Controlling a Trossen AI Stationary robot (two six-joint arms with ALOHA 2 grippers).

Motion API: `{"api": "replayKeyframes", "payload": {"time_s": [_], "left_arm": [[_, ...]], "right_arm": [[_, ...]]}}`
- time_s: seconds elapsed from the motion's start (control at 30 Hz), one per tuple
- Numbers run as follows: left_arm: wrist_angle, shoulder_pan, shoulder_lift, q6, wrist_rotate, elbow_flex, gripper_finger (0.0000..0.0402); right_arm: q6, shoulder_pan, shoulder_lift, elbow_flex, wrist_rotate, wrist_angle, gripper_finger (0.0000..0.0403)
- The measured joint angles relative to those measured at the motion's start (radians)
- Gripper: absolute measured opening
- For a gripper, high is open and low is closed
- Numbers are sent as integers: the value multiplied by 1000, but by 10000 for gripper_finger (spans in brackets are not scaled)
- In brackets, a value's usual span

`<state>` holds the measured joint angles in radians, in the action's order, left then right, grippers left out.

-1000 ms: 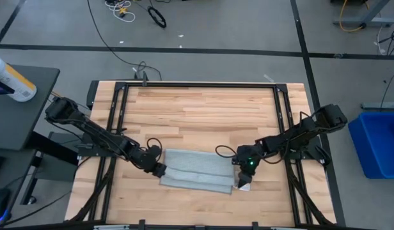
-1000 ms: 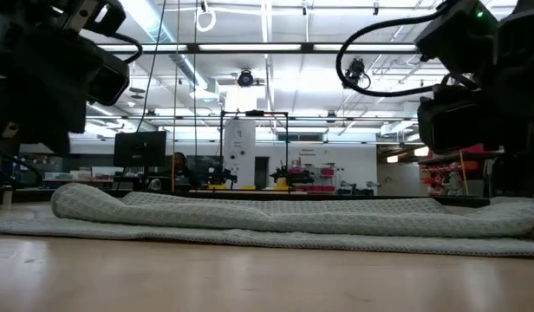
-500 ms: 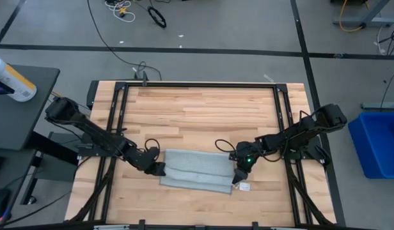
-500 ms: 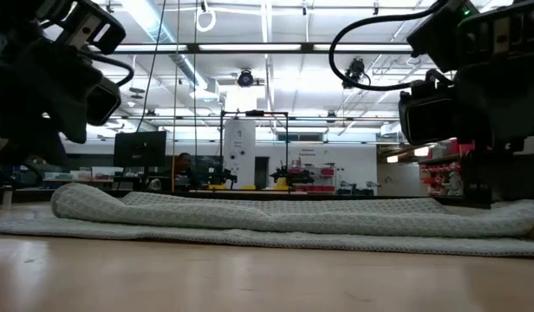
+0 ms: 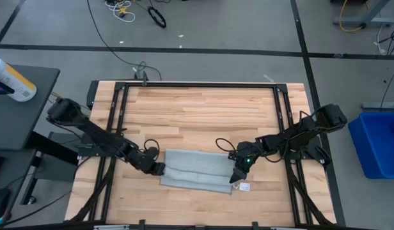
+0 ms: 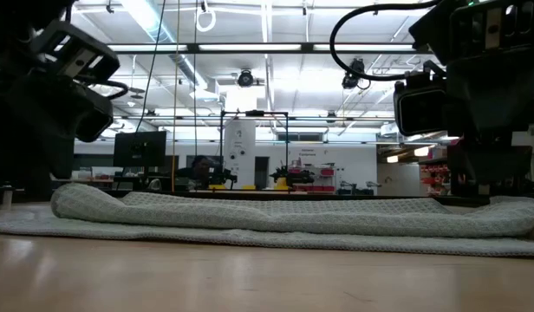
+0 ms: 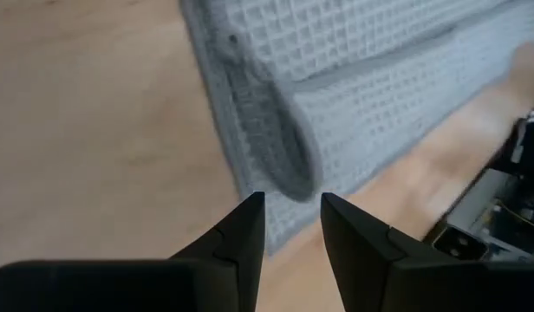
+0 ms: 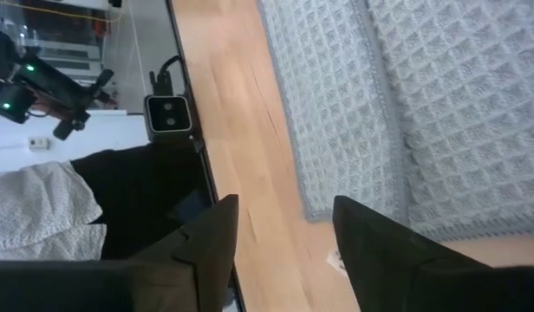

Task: Fold microfiber towels
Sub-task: Fold the grey towel

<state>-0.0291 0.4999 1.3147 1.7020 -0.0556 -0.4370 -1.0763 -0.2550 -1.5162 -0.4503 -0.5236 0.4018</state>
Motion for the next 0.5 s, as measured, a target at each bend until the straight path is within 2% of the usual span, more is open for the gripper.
{"api": "replayKeyframes", "payload": {"time_s": [0.2, 0.27, 0.37, 0.5], "left_arm": [[-249, -6, 154, -2, 56, -1, 123], [-274, -8, 187, 11, 59, -2, 123], [-279, -8, 191, 20, 53, -1, 123], [-257, -9, 134, 12, 11, -1, 124]], "right_arm": [[-5, 0, 0, 0, -1, -1, 234], [-8, 0, 0, 0, -4, -1, 240], [-8, 1, 0, 0, -9, -2, 243], [4, 22, 0, 0, -13, -5, 237]]}}
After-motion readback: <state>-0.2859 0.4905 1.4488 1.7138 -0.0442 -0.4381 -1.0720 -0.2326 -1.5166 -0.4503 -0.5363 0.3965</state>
